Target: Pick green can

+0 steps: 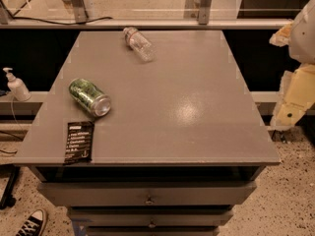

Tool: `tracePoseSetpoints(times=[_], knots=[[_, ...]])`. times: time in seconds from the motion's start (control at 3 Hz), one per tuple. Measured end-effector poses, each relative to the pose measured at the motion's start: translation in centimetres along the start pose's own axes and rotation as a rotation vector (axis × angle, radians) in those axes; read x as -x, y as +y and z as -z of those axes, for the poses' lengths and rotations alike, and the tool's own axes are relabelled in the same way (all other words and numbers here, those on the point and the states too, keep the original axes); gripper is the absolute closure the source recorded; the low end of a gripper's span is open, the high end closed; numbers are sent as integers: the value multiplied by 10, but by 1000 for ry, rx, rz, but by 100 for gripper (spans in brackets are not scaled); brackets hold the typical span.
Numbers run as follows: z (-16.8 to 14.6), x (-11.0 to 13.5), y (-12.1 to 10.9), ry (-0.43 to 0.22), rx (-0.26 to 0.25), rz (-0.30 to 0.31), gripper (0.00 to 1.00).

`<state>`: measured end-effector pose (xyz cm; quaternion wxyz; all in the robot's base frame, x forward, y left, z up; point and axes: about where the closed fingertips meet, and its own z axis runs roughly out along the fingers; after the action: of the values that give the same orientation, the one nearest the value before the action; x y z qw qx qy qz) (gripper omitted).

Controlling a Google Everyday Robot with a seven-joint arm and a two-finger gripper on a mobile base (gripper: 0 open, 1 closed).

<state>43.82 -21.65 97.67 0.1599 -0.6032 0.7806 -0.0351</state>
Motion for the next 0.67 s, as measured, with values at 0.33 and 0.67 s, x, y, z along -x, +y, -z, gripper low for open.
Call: tracePoseSetpoints(times=[0.33, 0.67], knots=[[0, 0, 0, 0, 0, 0, 0], [-3, 21, -4, -79, -3, 71, 0]])
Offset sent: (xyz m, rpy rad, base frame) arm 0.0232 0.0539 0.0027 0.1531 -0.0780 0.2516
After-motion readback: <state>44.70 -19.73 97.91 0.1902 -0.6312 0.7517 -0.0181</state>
